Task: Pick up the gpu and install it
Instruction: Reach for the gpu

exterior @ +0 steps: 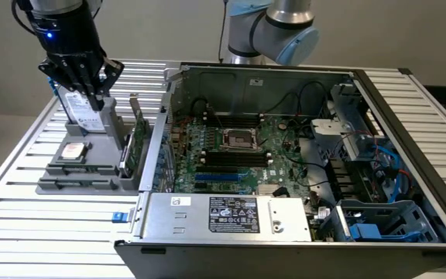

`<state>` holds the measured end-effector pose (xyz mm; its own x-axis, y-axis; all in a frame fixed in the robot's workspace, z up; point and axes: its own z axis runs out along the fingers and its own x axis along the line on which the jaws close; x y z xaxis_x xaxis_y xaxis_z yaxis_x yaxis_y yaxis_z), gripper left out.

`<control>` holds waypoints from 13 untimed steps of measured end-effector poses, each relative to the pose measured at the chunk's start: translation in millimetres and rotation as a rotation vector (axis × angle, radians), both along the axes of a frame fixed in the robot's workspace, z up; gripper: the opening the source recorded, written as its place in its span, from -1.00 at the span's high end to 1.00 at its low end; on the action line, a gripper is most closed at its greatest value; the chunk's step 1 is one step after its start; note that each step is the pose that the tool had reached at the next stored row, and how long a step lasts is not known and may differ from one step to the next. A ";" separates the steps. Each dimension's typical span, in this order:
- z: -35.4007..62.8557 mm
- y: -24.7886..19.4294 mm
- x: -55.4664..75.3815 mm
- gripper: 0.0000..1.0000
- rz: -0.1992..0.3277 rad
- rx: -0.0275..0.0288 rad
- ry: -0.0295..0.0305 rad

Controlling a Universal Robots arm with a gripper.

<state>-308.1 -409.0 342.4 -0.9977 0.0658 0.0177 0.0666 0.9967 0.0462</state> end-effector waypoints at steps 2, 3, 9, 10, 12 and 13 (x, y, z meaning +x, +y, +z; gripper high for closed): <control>-1.5 -1.5 -0.2 0.79 0.005 0.0000 0.0080; -2.2 -2.1 -0.3 0.79 0.008 0.0000 0.0121; -5.9 -6.8 -1.6 0.79 0.022 -0.0002 0.0225; -6.8 -8.2 -1.8 0.79 0.024 -0.0001 0.0228; -8.2 -11.4 -2.1 0.79 0.030 -0.0001 0.0234; -9.1 -12.9 -2.6 0.79 0.032 0.0000 0.0234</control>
<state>-310.7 -421.9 333.3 -0.9986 0.0334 0.0410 0.0352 0.9984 0.0450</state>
